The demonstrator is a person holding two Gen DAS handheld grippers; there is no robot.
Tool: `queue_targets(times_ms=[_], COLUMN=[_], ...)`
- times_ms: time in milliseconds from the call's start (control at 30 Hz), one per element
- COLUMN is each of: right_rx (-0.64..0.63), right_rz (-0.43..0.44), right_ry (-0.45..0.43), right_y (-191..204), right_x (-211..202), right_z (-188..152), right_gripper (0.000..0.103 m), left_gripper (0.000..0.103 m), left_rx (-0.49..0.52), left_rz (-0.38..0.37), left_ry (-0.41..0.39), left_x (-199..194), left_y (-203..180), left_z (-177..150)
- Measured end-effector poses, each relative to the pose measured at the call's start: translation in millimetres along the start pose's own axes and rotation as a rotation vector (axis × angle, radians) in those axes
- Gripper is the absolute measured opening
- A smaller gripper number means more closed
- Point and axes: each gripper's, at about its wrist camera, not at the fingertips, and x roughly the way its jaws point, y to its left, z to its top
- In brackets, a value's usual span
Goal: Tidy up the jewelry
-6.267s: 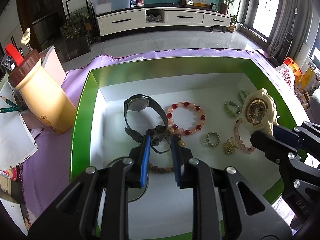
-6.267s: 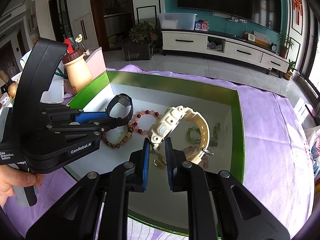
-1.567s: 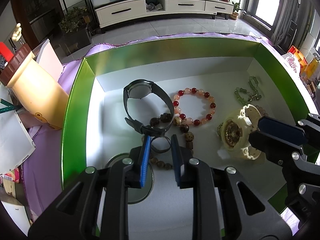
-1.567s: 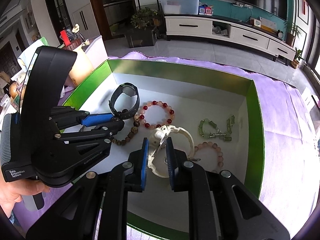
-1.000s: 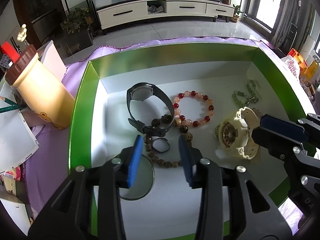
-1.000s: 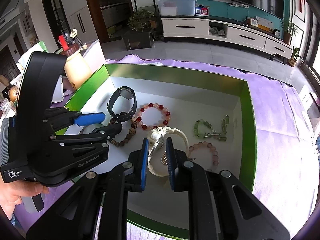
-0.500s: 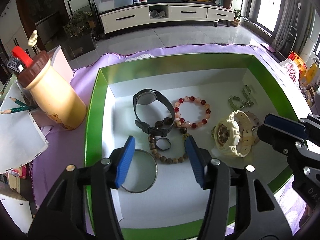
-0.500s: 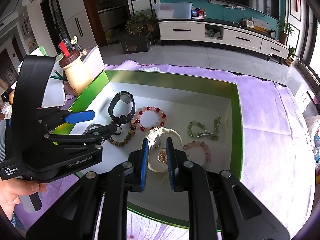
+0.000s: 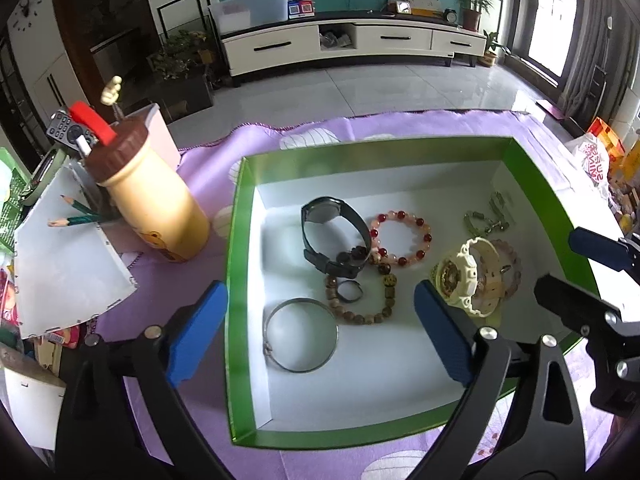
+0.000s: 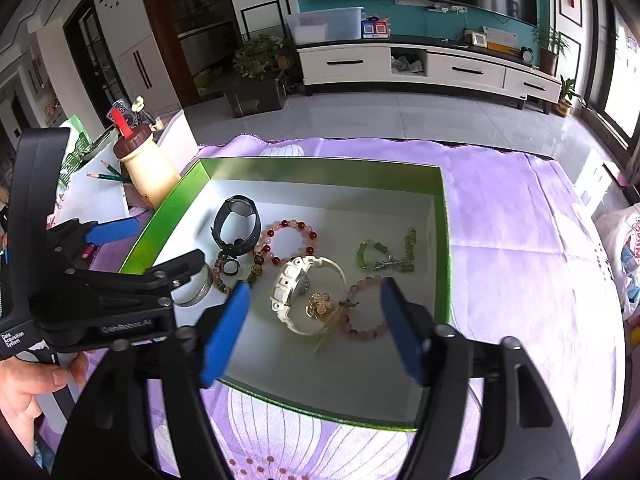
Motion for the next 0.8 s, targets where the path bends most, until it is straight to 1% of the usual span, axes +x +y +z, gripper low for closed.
queue_targets(times_ms=[67,100,167,233,267,367,433,600,733,800], right_rx=[0.003,0.005,0.010,0.013,0.015,0.022,0.025,0.024,0.020,0.019], right_rz=[-0.009,-0.014,-0.022,-0.032,-0.044,-0.066,-0.078,-0.090,-0.100,-0.106], right_ry=[0.007,0.011,0.014,0.016,0.015,0.014,0.012,0.012,0.007,0.009], right_y=[-0.1,-0.2,-1.2,-1.8,-2.1,-3.1,-3.7,-2.7,-1.5,-0.4], right_x=[-3.3,-4.3,-6.7,-9.1,-10.5,-13.6,-15.9,-22.9,-29.3,-31.9], right_z=[1.3,1.9,2.7,4.0,4.7,7.1,8.5,12.1,16.7,19.6], right_gripper=[0.082,0.088,0.091,0.100,0.101,0.102,0.102,0.102,0.102,0.102], left_gripper=[0.100,0.101,0.101,0.101,0.101,0.101,0.101,0.101,0.101,0.101], left_rx=[-0.002,-0.005,-0.013,-0.025,-0.029,-0.042,-0.056,-0.062,-0.079,-0.076], left_rz=[0.008,0.014,0.017,0.017,0.016,0.015,0.012,0.039,-0.007,-0.009], left_ry=[-0.008,-0.013,-0.017,-0.021,-0.022,-0.026,-0.016,0.058,0.063,0.061], left_x=[-5.5,-8.9,-14.3,-19.9,-21.9,-31.2,-35.4,-37.9,-45.0,-48.8], left_y=[1.8,3.2,6.2,9.4,10.7,12.9,14.0,9.6,8.7,6.7], left_z=[1.6,2.3,5.0,6.9,7.6,11.3,13.2,17.8,16.8,18.0])
